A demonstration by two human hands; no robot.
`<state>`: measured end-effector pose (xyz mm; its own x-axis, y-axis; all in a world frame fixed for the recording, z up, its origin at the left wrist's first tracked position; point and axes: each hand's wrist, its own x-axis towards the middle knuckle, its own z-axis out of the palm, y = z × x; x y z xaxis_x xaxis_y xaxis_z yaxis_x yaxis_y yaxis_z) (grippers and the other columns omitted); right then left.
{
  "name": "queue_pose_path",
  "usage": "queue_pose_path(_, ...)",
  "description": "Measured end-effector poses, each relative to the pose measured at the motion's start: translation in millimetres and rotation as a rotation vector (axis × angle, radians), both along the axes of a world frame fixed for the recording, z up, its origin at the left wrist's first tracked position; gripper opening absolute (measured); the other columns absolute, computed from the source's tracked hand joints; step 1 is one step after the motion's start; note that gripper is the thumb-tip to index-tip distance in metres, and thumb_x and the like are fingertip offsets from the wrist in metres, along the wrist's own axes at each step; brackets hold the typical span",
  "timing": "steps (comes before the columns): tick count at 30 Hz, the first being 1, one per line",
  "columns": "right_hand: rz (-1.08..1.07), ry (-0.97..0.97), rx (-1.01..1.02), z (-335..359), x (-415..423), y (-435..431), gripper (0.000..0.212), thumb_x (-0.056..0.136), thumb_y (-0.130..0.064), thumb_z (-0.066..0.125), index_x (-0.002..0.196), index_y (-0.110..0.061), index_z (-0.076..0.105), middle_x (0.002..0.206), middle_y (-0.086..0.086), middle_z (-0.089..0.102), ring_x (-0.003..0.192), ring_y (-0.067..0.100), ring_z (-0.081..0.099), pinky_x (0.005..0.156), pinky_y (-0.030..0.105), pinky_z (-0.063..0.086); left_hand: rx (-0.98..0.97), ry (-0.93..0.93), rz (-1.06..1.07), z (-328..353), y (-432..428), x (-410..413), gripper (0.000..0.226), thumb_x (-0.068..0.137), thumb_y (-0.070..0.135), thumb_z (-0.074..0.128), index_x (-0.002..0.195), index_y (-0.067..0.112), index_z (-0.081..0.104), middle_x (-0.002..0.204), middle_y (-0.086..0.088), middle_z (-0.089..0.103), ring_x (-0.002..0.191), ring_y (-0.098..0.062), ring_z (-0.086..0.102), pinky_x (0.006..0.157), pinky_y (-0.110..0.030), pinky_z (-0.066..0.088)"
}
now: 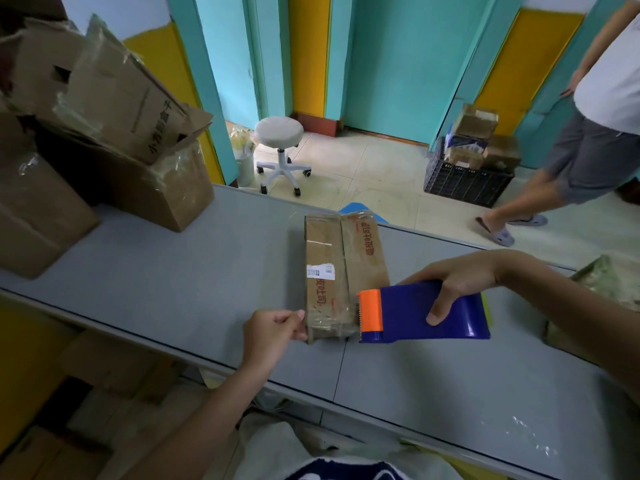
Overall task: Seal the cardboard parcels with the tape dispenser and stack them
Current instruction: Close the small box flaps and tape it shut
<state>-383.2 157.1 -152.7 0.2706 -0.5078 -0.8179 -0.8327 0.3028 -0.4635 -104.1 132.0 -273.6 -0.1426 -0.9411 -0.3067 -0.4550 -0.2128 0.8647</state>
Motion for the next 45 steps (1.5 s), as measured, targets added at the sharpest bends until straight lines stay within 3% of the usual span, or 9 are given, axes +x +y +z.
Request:
queue_pose_path(3, -0.002, -0.016, 0.004, -2, 0, 0, 0.075, 0.058, -0.037, 0.074, 0.128, -0.026, 0.050, 0.108, -0.006, 0.068, 0.097, 0.014, 0.066, 0.089, 0.037, 0.054, -0.058, -0.271, -0.120, -8, -5, 5, 0.025, 0.088, 0.039, 0.059, 0.090, 0.018, 0.072, 0.086, -0.004, 0.072, 0.088, -0.022, 0.067, 0.075, -0.033, 0.050)
queue_pose_path(7, -0.023, -0.026, 0.007, -4, -2, 3, 0.069, 0.065, -0.031, 0.069, 0.130, -0.027, 0.048, 0.110, -0.006, 0.066, 0.098, 0.013, 0.065, 0.086, 0.032, 0.054, -0.219, -0.379, -0.164, -4, -11, 13, 0.049, 0.094, 0.029, 0.053, 0.137, 0.008, 0.043, 0.144, -0.008, 0.041, 0.134, -0.023, 0.037, 0.106, -0.031, 0.029)
queue_pose_path(10, -0.027, -0.026, 0.000, -4, 0, 3, 0.069, 0.064, -0.031, 0.068, 0.130, -0.025, 0.047, 0.111, -0.005, 0.065, 0.098, 0.014, 0.064, 0.082, 0.029, 0.055, -0.643, -0.296, -0.387, 17, -7, -13, 0.052, 0.097, 0.040, 0.034, 0.143, 0.017, 0.032, 0.149, 0.008, 0.020, 0.140, -0.010, 0.014, 0.112, -0.029, 0.011)
queue_pose_path(14, -0.039, -0.074, -0.008, -4, -4, 8, 0.070, 0.063, -0.034, 0.071, 0.128, -0.027, 0.049, 0.112, -0.004, 0.066, 0.099, 0.016, 0.065, 0.085, 0.033, 0.055, -0.662, -0.554, -0.801, 6, -7, -44, 0.079, 0.078, 0.068, -0.012, 0.142, 0.023, -0.010, 0.154, 0.007, -0.009, 0.138, -0.003, -0.019, 0.114, -0.032, -0.016)
queue_pose_path(24, -0.184, -0.050, -0.027, 28, -60, 45, 0.061, 0.059, -0.025, 0.073, 0.117, -0.032, 0.056, 0.107, -0.002, 0.070, 0.096, 0.018, 0.067, 0.079, 0.026, 0.055, -0.736, -0.722, -0.880, -10, -18, -37, 0.095, 0.072, 0.076, -0.017, 0.146, 0.017, -0.010, 0.156, 0.002, -0.010, 0.142, -0.009, -0.017, 0.114, -0.035, -0.017)
queue_pose_path(29, -0.221, -0.044, -0.022, 17, -67, 64, 0.071, 0.058, -0.033, 0.075, 0.125, -0.030, 0.052, 0.111, 0.000, 0.069, 0.099, 0.023, 0.066, 0.090, 0.039, 0.053, -0.761, -0.753, -0.909, -13, -21, -43, 0.096, 0.070, 0.079, -0.017, 0.144, 0.017, -0.015, 0.156, 0.002, -0.013, 0.141, -0.010, -0.019, 0.114, -0.035, -0.018)
queue_pose_path(34, -0.281, -0.006, -0.031, 27, -86, 80, 0.061, 0.057, -0.026, 0.074, 0.115, -0.029, 0.056, 0.107, 0.000, 0.070, 0.096, 0.020, 0.067, 0.083, 0.029, 0.055, -0.790, -0.754, -0.913, -12, -25, -43, 0.100, 0.072, 0.079, -0.011, 0.148, 0.015, -0.005, 0.156, 0.004, -0.009, 0.141, -0.007, -0.016, 0.116, -0.036, -0.012)
queue_pose_path(41, -0.296, 0.034, -0.033, -32, -72, 74, 0.081, 0.050, -0.034, 0.076, 0.126, -0.019, 0.054, 0.107, 0.005, 0.069, 0.097, 0.025, 0.066, 0.083, 0.035, 0.055, -0.833, -0.719, -0.930, -14, -30, -45, 0.099, 0.077, 0.078, -0.007, 0.149, 0.013, 0.008, 0.156, 0.002, 0.005, 0.142, -0.007, -0.007, 0.114, -0.033, -0.012)
queue_pose_path(45, -0.312, -0.036, -0.036, -59, -52, 63, 0.068, 0.061, -0.027, 0.070, 0.127, -0.026, 0.052, 0.103, -0.005, 0.068, 0.090, 0.013, 0.066, 0.074, 0.023, 0.054, -0.835, -0.707, -0.917, -13, -28, -46, 0.095, 0.080, 0.077, -0.001, 0.149, 0.013, 0.008, 0.156, 0.002, 0.008, 0.142, -0.007, -0.005, 0.115, -0.036, -0.008)
